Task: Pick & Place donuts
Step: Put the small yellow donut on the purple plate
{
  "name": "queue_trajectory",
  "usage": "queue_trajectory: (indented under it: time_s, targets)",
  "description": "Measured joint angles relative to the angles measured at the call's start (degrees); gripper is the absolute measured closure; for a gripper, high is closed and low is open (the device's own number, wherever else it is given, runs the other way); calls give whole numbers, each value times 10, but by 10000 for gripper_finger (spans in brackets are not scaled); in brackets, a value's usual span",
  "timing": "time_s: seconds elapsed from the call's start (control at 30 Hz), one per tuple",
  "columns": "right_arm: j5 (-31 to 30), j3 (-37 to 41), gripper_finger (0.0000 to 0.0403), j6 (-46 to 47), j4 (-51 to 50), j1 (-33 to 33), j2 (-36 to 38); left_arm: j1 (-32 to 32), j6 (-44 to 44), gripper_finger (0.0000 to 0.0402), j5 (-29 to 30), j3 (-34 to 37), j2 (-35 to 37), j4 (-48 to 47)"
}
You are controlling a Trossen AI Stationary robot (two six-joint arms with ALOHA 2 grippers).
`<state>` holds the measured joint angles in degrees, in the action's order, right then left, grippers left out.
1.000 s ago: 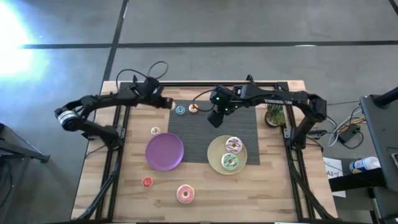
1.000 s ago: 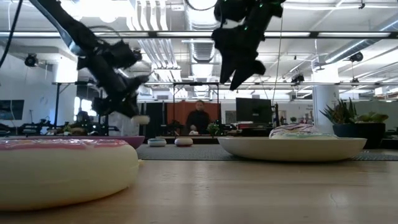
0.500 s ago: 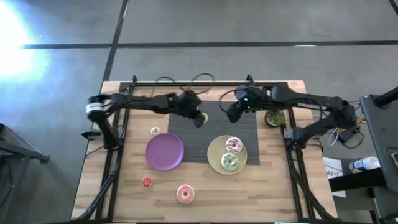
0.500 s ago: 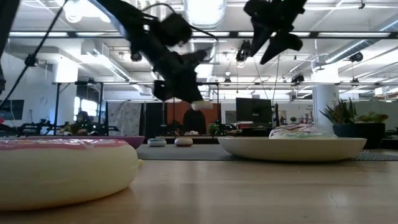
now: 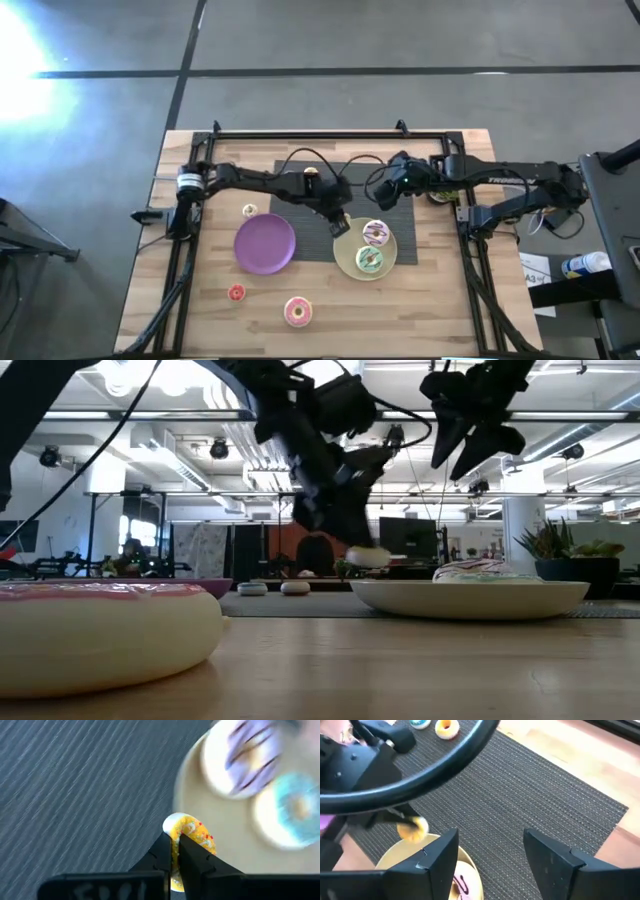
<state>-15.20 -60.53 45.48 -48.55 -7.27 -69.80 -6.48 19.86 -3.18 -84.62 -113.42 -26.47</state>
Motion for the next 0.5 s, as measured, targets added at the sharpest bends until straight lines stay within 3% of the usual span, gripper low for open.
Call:
queue_trajectory:
  time_s: [0.2, 0.5]
  targets:
    - [0, 10, 189, -4, 22, 8, 0, -9, 7, 401, 22, 63, 63, -69]
    - [2, 18, 188, -20, 81, 8, 0, 35, 191, 401, 60, 322, 277, -14]
